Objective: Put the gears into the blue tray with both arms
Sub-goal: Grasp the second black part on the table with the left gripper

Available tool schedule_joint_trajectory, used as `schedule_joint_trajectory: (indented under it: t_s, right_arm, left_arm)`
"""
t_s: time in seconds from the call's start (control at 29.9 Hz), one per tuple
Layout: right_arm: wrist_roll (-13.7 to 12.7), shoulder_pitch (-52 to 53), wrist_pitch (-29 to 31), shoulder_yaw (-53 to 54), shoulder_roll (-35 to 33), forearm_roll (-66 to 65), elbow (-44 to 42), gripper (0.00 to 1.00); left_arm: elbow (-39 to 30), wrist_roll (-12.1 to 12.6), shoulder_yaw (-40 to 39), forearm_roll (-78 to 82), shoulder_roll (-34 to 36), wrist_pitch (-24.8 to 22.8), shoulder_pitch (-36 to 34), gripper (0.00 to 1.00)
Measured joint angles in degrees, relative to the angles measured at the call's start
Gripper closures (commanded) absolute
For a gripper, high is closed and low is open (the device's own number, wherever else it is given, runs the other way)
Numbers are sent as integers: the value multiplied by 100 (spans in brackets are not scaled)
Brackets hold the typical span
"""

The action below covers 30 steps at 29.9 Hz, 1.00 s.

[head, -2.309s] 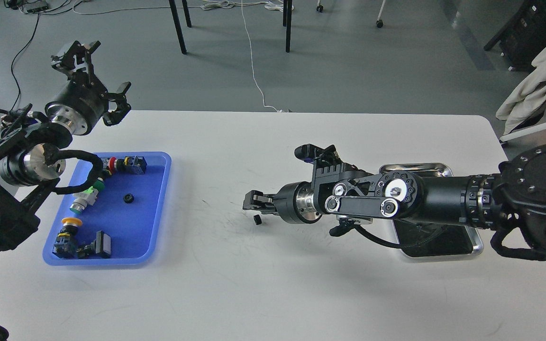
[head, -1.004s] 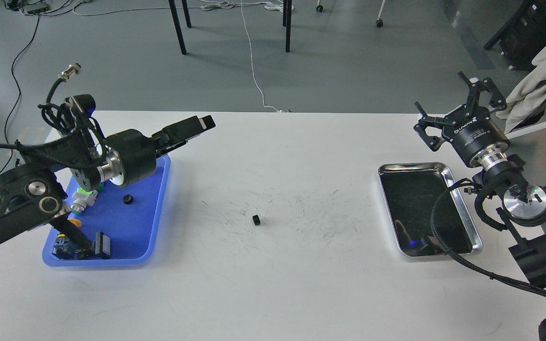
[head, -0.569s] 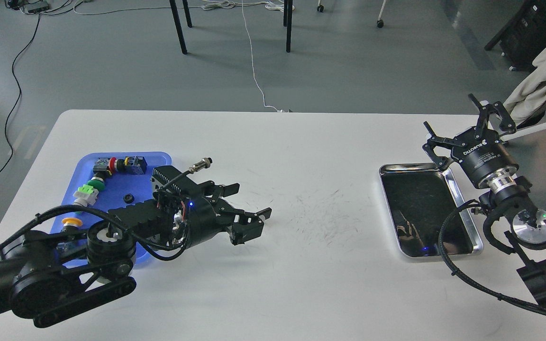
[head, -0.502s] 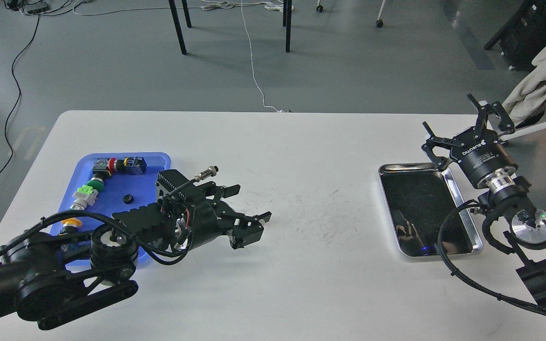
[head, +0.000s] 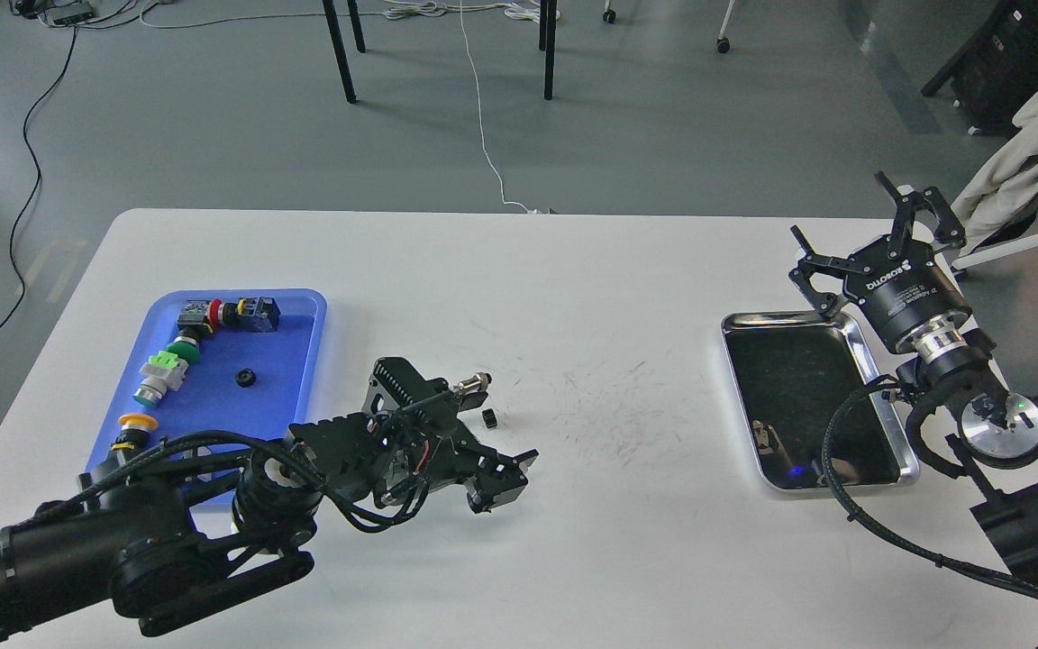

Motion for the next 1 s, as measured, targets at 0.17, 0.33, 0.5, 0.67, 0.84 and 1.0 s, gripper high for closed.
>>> schedule_joint_trajectory:
  t_s: [0.17,0.33,0.5,0.67,0.84,1.0]
  right_arm:
    - [2,-13,0,0,0,0,-2,3]
    - [2,-16,0,-5,0,0,-2,3]
    - [2,-16,0,-34,0,0,-7,3]
    - [1,-31,0,-51,0,0,-12,3]
    - [-5,-25,0,-54,0,-2,-16,3]
    - [-6,-9,0,-62,0,-8,-15,3]
  left_arm:
    - [340,8,2,0,-220,-54,-84,21]
    - [482,8,7,0,-339,-138,-111,31]
    - [549,8,11,0,-348,-217,-106,39]
    - [715,8,11,0,-356,-231,-103,44]
    - [817,7,3,0,-357,-233,-119,49]
    - [824,7,1,0,-336,-238,-111,49]
